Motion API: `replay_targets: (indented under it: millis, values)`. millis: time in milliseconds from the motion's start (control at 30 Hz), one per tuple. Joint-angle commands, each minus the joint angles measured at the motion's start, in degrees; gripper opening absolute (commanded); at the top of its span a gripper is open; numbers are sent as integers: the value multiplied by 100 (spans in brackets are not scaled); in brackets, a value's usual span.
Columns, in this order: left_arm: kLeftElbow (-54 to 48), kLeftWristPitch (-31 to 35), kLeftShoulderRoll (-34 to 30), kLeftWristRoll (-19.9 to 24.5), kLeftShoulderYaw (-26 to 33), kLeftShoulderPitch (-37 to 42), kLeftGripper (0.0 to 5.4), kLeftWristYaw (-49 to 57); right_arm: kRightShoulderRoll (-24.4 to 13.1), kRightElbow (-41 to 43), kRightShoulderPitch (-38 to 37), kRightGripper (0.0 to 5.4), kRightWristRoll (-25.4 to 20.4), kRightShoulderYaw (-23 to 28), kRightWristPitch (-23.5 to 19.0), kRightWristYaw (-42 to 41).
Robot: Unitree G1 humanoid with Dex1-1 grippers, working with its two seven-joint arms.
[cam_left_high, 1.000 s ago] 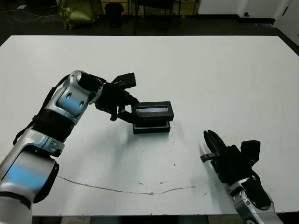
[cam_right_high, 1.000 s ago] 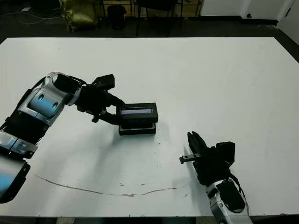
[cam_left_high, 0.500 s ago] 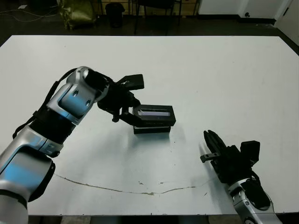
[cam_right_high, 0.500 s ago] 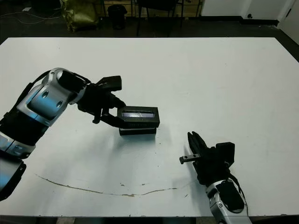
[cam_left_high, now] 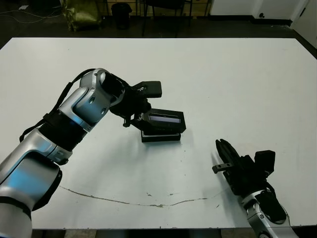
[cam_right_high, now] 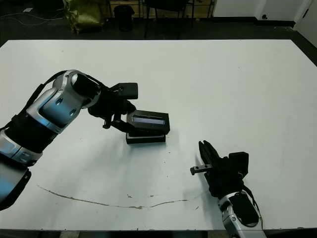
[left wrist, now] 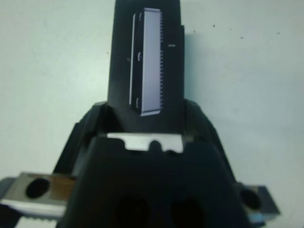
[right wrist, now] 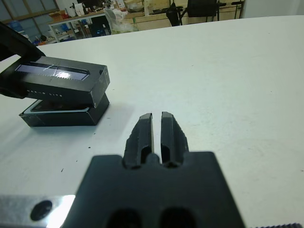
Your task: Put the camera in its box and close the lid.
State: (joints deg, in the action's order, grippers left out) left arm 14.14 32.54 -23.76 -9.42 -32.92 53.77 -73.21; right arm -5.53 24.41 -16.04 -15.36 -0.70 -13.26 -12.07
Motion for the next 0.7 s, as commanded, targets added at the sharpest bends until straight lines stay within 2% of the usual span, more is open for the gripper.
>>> replay_targets:
  millis: [33,333,400,533,700]
  values:
    - [67,92,16,-35,-53,87,239,-5,47,8,-79,0,-34,4,-98,74]
    - [58,567,92,43,-88,135,239,-83,5,-81,-76,0,-24,-2,40,-6]
    - [42,721,110,69,-98,144,239,-106,3,-3,-102,0,78,-36,-19,95]
    - [1,1136,152,141,-122,173,239,-146,50,91,-121,0,2,-33,-200,166]
    - [25,1101,149,205,-198,169,239,-192,46,74,-123,0,-105,-9,-184,106]
